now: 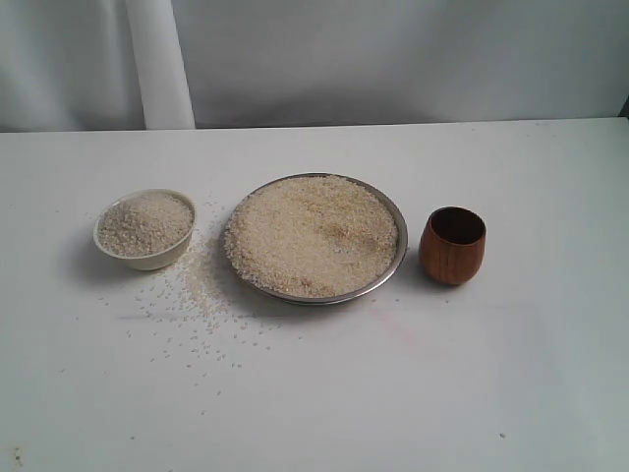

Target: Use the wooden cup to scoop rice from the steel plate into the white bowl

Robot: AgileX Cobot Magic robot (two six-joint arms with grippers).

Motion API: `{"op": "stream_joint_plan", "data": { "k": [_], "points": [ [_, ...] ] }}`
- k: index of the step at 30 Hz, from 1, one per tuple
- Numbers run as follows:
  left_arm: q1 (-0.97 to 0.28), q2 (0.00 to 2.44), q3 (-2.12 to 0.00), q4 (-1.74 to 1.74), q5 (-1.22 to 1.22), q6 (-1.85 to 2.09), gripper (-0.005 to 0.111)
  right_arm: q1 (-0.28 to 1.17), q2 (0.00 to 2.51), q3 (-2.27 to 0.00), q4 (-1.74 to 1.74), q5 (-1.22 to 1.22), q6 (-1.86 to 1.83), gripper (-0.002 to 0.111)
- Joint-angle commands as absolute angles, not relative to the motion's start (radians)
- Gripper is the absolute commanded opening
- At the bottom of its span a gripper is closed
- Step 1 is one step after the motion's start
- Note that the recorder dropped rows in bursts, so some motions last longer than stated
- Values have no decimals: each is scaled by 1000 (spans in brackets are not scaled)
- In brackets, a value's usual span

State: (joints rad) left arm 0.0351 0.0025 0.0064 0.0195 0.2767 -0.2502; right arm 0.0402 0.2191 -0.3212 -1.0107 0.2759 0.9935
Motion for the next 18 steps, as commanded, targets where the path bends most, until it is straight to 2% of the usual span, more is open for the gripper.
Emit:
{"op": "stream_joint_plan", "data": {
  "k": [1, 9, 14, 18],
  "points": [
    [30, 0, 0, 18, 267, -254, 0, 32, 149, -300, -866, 331, 796, 0],
    [30, 0, 0, 18, 267, -254, 0, 32, 95, -300, -822, 313, 592, 0],
    [30, 0, 0, 18, 267, -254, 0, 32, 95, -300, -447, 302, 168, 0],
    [30, 0, 0, 18, 267, -254, 0, 11, 86, -300, -347, 281, 102, 0]
  ]
}}
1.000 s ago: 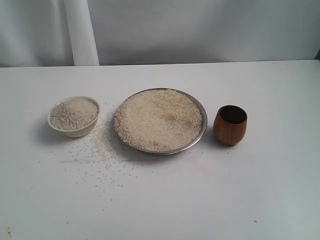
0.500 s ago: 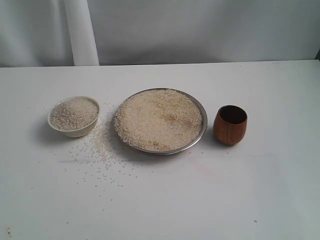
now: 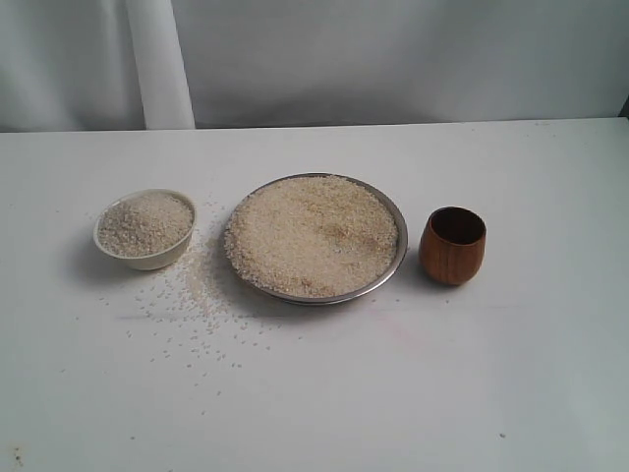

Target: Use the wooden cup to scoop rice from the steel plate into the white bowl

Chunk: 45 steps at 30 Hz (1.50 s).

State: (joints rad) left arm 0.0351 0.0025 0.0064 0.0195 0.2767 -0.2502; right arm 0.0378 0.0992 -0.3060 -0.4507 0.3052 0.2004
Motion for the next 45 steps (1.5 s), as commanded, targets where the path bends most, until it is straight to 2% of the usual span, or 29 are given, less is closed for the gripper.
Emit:
{"op": "stream_joint_plan", "data": {
  "k": [1, 9, 14, 20, 31, 45],
  "points": [
    [30, 0, 0, 18, 267, -254, 0, -2, 76, -300, -349, 279, 102, 0],
    [30, 0, 0, 18, 267, -254, 0, -101, 47, -266, -260, 359, 88, 0],
    [30, 0, 0, 18, 267, -254, 0, -107, 24, -157, -93, 276, -64, 0],
    [30, 0, 0, 18, 267, -254, 0, -107, 0, -2, -40, 179, -70, 0],
    [30, 0, 0, 18, 267, -254, 0, -31, 0, 0, -47, 299, -24, 0],
    [30, 0, 0, 18, 267, -254, 0, -33, 0, 0, -31, 330, -7, 0]
  ]
}}
